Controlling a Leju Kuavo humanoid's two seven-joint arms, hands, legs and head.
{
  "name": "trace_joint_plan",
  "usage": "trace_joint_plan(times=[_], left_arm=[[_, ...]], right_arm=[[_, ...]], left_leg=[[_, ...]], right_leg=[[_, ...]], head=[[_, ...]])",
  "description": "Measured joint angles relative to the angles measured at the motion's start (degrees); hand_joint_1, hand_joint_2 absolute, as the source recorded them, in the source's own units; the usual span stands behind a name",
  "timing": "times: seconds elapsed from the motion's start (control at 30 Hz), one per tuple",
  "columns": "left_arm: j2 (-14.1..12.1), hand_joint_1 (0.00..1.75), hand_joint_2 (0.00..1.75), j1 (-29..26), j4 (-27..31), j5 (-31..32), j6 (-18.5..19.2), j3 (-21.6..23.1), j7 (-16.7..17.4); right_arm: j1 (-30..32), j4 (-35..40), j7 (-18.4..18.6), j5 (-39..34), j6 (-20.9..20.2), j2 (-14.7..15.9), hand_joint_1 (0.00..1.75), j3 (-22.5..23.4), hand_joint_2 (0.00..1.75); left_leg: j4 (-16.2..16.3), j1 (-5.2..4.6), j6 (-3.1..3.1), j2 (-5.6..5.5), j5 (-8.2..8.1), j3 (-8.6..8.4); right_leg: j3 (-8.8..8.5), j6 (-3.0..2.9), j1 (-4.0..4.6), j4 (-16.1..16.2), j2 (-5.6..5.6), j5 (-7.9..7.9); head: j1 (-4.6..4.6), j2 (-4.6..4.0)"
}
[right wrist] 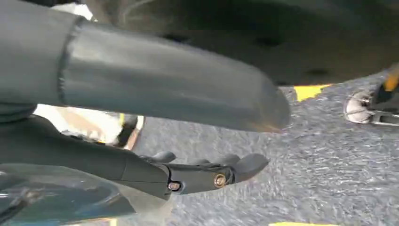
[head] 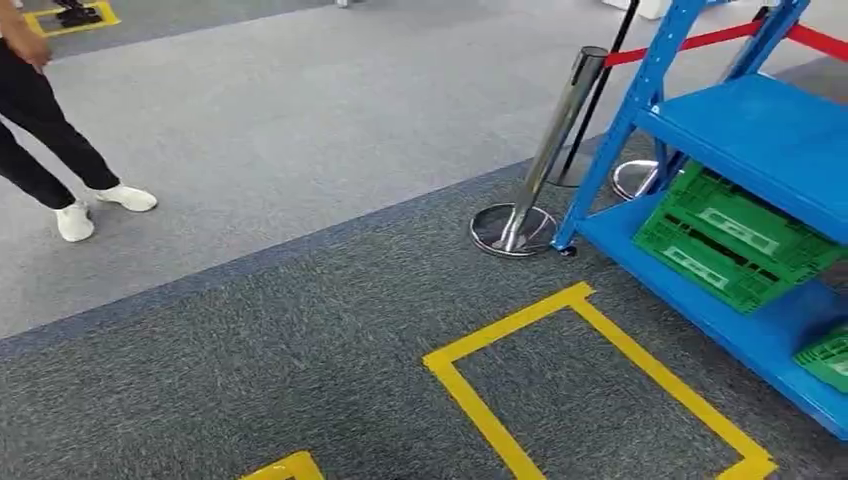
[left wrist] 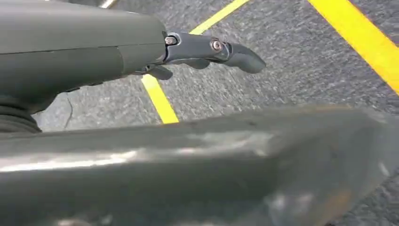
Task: Take the parts from the cabinet and place them on the table.
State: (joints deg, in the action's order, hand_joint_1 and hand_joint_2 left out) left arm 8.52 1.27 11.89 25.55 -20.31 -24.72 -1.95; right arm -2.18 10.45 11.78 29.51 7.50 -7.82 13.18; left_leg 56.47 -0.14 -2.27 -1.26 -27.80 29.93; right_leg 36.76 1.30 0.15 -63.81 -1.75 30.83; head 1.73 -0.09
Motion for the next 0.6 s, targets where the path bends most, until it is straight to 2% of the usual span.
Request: trace_joint_plan(times=[0.07,0.1,0.13,0.17,0.2,0.23,0.27,0.3,0.33,0.4,0.43,0.47,0.5,0.53,0.57,0.6], left_arm=[[0.0,0.0,0.0,-0.3,0.0,-0.4,-0.4,-0.7,-0.2],[0.0,0.0,0.0,-0.3,0.0,-0.4,-0.5,-0.9,-0.2],[0.0,0.0,0.0,-0.2,0.0,-0.4,-0.5,-1.2,-0.2],[0.1,0.0,0.0,-0.1,0.0,-0.4,-0.5,-1.4,-0.2],[0.2,0.0,0.0,0.0,0.0,-0.4,-0.3,-1.4,-0.3],[0.3,0.0,0.0,0.0,0.0,-0.4,0.2,-1.5,-0.4],[0.2,0.0,0.0,0.0,0.0,-0.1,0.4,-1.5,-0.4],[0.2,0.0,0.0,-0.1,0.0,0.4,0.3,-1.5,-0.3],[0.2,0.0,0.0,0.0,0.0,0.6,0.2,-1.5,-0.3],[0.2,0.0,0.0,0.3,0.0,1.0,0.1,-1.5,-0.2],[0.2,0.0,0.0,0.4,0.0,1.1,0.0,-1.5,-0.2],[0.2,0.0,0.0,0.4,0.0,1.3,0.0,-1.5,-0.3],[0.2,0.0,0.0,0.4,0.0,1.4,-0.1,-1.5,-0.3],[0.2,0.0,0.0,0.2,0.0,1.4,-0.1,-1.5,-0.3],[0.2,0.0,0.0,0.1,0.0,1.4,-0.1,-1.5,-0.3],[0.2,0.0,0.0,0.0,0.0,1.4,-0.1,-1.5,-0.3]], right_arm=[[-0.3,0.0,0.1,-0.3,0.3,0.0,0.0,0.5,0.0],[-0.2,0.0,0.2,-0.4,0.4,0.0,0.0,0.7,0.0],[-0.2,0.0,0.2,-0.4,0.4,0.0,0.0,0.8,0.0],[-0.1,0.0,0.4,-0.5,0.4,0.0,0.0,0.9,0.0],[0.1,0.0,0.5,-0.5,0.5,0.0,0.0,1.0,0.0],[0.1,0.0,0.6,-0.5,0.6,0.0,0.0,1.2,0.0],[-0.1,0.0,0.6,-0.6,0.7,0.0,0.0,1.4,0.0],[-0.4,0.0,0.6,-0.7,0.7,0.0,0.0,1.5,0.0],[-0.4,0.0,0.6,-0.7,0.7,0.0,0.0,1.8,0.0],[-0.3,0.0,0.6,-0.7,0.7,0.0,0.0,2.0,0.0],[-0.3,0.0,0.6,-0.8,0.7,0.0,0.0,2.2,0.0],[-0.3,0.0,0.6,-0.8,0.7,0.0,0.0,2.3,0.0],[-0.4,0.0,0.7,-0.9,0.8,0.0,0.0,2.3,0.0],[-0.5,0.0,0.7,-0.9,0.8,0.0,0.0,2.4,0.0],[-0.5,0.0,0.7,-0.9,0.8,0.0,0.0,2.5,0.0],[-0.5,0.0,0.7,-0.9,0.8,0.0,0.0,2.7,0.0]], left_leg=[[0.0,-0.03,-0.03,2.16,-0.11,0.02],[0.0,0.0,0.0,3.1,-0.2,0.02],[0.1,0.05,0.07,3.9,-0.31,-0.07],[0.1,0.17,0.26,4.57,-0.47,-0.2],[0.2,0.33,0.5,5.22,-0.65,-0.38],[0.3,0.52,0.89,5.9,-0.93,-0.61],[0.5,0.12,1.47,6.47,-1.31,-0.72],[1.0,-0.05,1.9,6.96,-1.63,-0.59],[0.9,-0.17,1.96,7.56,-1.61,-0.7],[0.8,-0.01,2.16,8.7,-1.75,-1.23],[1.0,0.24,2.73,8.53,-2.28,-1.31],[2.6,0.48,3.02,5.34,-3.74,-0.99],[5.8,0.53,3.03,3.38,-5.76,0.48],[11.2,0.51,3.0,2.32,-8.34,2.93],[15.8,0.47,2.94,2.02,-10.14,5.18],[19.4,0.47,2.74,1.96,-10.92,7.03]], right_leg=[[4.3,0.57,-0.32,-8.9,1.05,3.79],[5.45,0.9,-0.53,-11.3,1.29,4.12],[5.06,1.21,-0.8,-10.7,1.48,3.08],[3.52,1.45,-1.02,-7.9,1.79,1.15],[0.98,1.62,-1.21,-3.4,2.33,-1.19],[-2.05,1.82,-1.32,2.1,3.75,-3.4],[-3.66,2.08,-0.68,5.0,6.82,-2.55],[-4.09,0.78,-0.71,5.6,6.16,-2.86],[-3.89,0.15,-0.65,5.4,5.48,-2.83],[-3.7,-0.62,-0.43,5.3,4.22,-2.68],[-3.93,-1.18,-0.65,5.4,3.63,-2.83],[-3.98,-1.43,-0.67,5.4,3.11,-2.87],[-3.98,-1.75,-0.66,5.4,2.58,-2.91],[-3.89,-2.0,-0.59,5.4,1.76,-2.95],[-3.85,-2.09,-0.46,5.4,0.93,-2.96],[-3.86,-2.2,-0.29,5.4,-0.05,-3.03]], head=[[-0.07,0.0],[-0.04,0.0],[-0.05,0.0],[-0.05,0.0],[-0.05,0.0],[0.0,0.0],[0.04,0.0],[0.35,0.0],[-0.02,0.0],[-0.07,0.0],[-0.13,0.0],[-0.31,0.0],[-0.37,0.0],[-0.46,0.0],[-0.48,0.0],[-0.53,0.0]])
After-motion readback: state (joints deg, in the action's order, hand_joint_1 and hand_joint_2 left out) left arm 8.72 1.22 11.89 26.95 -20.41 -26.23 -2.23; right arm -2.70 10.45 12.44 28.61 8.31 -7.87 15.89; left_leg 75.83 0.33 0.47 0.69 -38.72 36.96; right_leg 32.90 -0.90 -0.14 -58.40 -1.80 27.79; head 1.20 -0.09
